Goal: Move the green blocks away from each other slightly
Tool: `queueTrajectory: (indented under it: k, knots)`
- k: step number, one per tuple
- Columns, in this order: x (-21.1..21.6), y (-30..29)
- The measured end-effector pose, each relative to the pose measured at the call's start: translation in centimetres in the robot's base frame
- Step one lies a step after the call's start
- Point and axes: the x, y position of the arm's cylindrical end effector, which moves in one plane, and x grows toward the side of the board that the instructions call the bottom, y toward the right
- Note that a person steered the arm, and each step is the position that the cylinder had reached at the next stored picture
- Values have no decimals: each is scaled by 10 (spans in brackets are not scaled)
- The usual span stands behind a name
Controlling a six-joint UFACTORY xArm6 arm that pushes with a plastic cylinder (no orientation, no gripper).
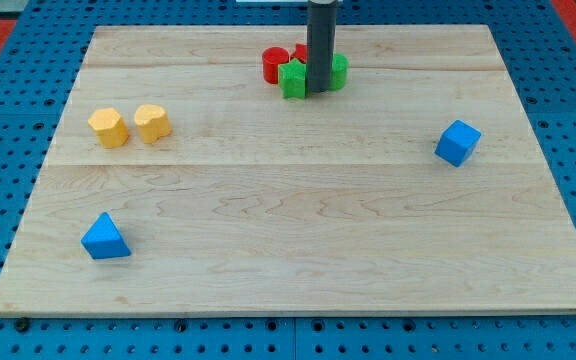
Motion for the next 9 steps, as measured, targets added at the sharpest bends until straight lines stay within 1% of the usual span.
queueTrajectory:
  k: [2,3,4,5,6,7,8,9]
  knots:
    - [37,45]
    - [27,46]
    - [12,34]
    - [11,24]
    - [9,74]
    - [-6,77]
    - [-6,2]
    - [-4,-31]
